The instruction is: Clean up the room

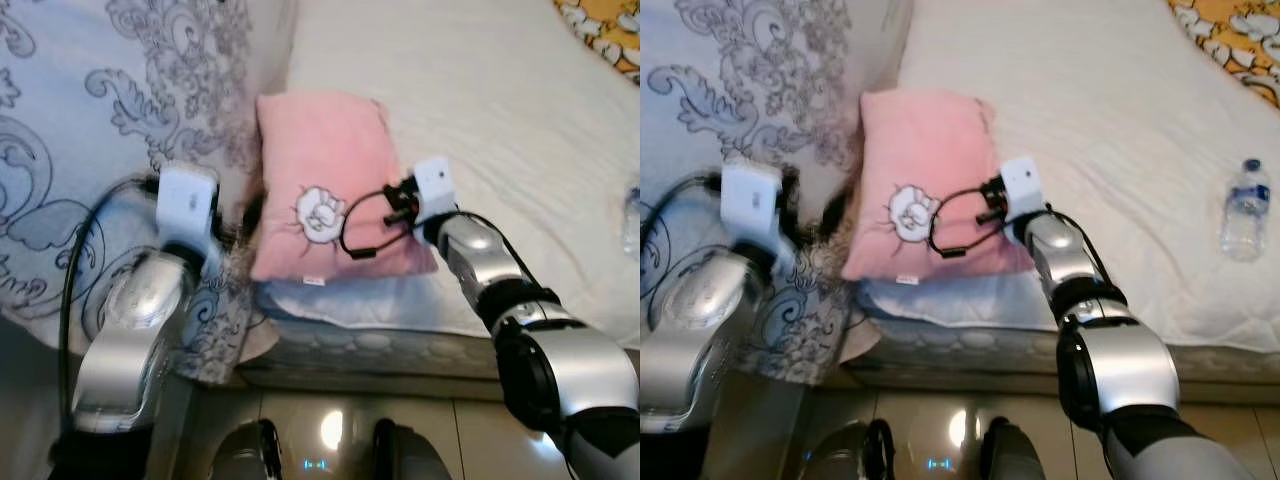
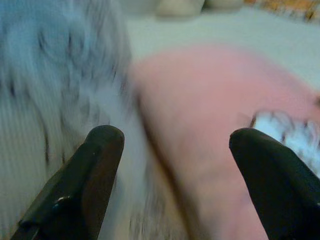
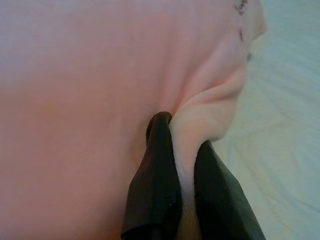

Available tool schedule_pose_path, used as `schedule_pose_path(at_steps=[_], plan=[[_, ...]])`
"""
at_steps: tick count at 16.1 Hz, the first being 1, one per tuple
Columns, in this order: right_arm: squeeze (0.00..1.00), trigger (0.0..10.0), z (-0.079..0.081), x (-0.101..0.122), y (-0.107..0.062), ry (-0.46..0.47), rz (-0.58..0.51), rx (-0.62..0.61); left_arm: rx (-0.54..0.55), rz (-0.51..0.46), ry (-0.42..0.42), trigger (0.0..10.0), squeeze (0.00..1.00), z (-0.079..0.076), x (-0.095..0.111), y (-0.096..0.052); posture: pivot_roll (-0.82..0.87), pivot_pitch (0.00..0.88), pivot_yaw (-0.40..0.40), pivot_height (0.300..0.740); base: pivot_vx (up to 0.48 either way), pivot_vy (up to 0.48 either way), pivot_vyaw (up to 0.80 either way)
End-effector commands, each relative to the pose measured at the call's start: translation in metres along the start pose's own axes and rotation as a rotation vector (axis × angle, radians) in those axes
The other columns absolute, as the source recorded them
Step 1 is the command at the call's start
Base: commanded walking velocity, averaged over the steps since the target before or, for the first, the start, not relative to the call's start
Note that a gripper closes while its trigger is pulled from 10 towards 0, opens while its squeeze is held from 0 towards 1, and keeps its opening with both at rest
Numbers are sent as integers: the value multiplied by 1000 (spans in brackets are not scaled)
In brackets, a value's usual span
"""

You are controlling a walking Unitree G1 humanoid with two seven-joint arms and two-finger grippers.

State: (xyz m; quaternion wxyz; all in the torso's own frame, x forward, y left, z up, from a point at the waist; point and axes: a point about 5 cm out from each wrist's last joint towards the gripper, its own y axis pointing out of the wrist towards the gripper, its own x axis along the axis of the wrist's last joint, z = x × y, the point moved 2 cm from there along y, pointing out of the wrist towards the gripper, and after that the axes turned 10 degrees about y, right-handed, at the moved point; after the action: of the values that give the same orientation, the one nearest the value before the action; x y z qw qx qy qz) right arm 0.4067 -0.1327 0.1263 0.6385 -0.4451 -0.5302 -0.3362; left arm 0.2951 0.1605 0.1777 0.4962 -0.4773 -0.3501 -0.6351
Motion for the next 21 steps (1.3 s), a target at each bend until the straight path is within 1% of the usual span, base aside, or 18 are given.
schedule_pose_path(at_steps=[1,2,3,4,5,6,7,8,9,10,11,13,14,16,18,21], plan=[[0,10000,-2,2,0,4,-11,-10,-33,-11,6,10000,1000,-4,6,-4,-16,166,32,740,0,0,0],[0,10000,0,2,1,69,-29,-43,-34,5,24,10000,1000,-1,8,-12,-2,158,32,740,0,0,0],[0,10000,2,-1,2,128,-35,-63,-34,-9,14,10000,1000,-1,13,-13,2,151,30,740,0,0,0],[0,10000,4,-4,3,180,-33,-78,-39,-20,-4,10000,82,-3,18,-13,2,145,30,740,0,0,0],[0,10000,8,-8,4,199,-25,-84,-50,-20,-13,10000,0,-7,19,-13,4,139,30,740,0,0,0],[0,10000,13,-12,5,218,-16,-86,-68,-26,-31,10000,0,-15,21,-13,4,133,30,740,0,0,0],[0,10000,14,-15,6,282,-13,-106,-90,-34,-57,10000,0,-24,24,-15,5,124,28,740,0,0,0],[0,10000,13,-17,5,318,-13,-121,-114,-38,-74,10000,0,-32,26,-16,7,117,28,740,0,0,0],[0,10000,13,-18,5,320,-10,-130,-122,-35,-79,10000,0,-36,27,-17,7,109,26,740,0,0,0],[0,10000,11,-21,4,351,-7,-148,-127,-34,-79,10000,0,-38,27,-18,7,104,25,740,0,0,0],[0,10000,8,-23,3,432,-10,-178,-131,-35,-83,10000,0,-39,27,-17,5,96,22,740,0,0,0],[0,10000,6,-28,2,523,0,-217,-128,-39,-78,10000,0,-37,29,-16,3,91,27,740,0,0,0],[1000,10000,7,-34,1,532,14,-233,-132,-43,-59,10000,0,-37,31,-13,5,94,28,740,0,0,0],[1000,10000,7,-32,2,520,4,-254,-136,-37,-53,10000,0,-39,29,-12,5,97,29,740,0,0,0],[1000,10000,6,-18,4,533,-61,-275,-141,-26,-42,10000,0,-44,24,-11,-3,102,29,740,0,0,0],[1000,10000,6,-12,5,528,-94,-282,-138,-18,-33,10000,0,-43,21,-9,-13,97,32,740,0,0,0]])
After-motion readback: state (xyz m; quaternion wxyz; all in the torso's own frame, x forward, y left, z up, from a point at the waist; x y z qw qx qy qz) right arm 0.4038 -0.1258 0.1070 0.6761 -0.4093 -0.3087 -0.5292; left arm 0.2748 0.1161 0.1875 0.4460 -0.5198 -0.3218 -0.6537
